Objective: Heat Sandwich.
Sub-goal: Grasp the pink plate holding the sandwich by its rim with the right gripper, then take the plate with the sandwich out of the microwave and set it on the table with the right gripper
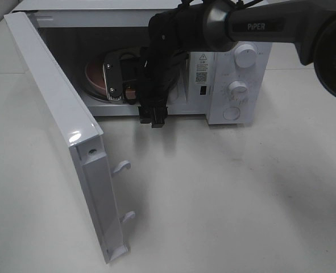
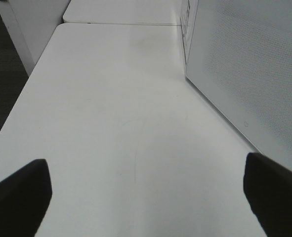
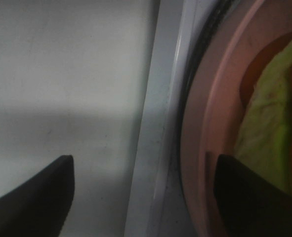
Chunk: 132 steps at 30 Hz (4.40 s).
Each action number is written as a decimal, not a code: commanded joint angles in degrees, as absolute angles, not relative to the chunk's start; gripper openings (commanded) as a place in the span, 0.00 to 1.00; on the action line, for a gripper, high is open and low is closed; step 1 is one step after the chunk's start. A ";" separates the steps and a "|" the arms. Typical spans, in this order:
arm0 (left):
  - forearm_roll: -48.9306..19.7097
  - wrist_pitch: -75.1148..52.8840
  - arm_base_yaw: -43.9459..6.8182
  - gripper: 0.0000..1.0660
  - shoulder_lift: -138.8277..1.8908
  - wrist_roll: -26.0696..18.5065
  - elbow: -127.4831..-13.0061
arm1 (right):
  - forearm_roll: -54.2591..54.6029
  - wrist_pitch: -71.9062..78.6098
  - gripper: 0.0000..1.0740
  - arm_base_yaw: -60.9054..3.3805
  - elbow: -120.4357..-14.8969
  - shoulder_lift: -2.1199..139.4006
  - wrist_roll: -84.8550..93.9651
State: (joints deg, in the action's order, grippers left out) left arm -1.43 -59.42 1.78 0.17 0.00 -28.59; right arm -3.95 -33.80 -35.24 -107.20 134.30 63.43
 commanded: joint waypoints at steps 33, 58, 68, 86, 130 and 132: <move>-1.55 -58.84 2.01 0.95 1.49 0.00 -28.30 | -2.75 -42.74 0.00 -34.72 -107.66 132.75 74.48; -1.55 -58.84 2.01 0.95 1.49 0.00 -28.30 | 5.04 -46.18 0.00 -34.72 -97.75 120.61 89.55; -1.55 -58.84 2.01 0.95 1.49 0.00 -28.30 | 6.36 -45.21 0.00 -34.72 -88.12 113.67 92.02; -1.55 -58.84 2.01 0.95 1.49 0.00 -28.30 | 6.47 -40.62 0.00 -34.89 -72.02 100.84 92.42; -1.55 -58.84 2.01 0.95 1.49 0.00 -28.30 | 1.55 -41.25 0.01 -34.89 -38.96 67.15 73.17; -1.55 -58.84 2.01 0.95 1.49 0.00 -28.30 | 0.74 -41.48 0.01 -34.89 -38.45 66.46 71.51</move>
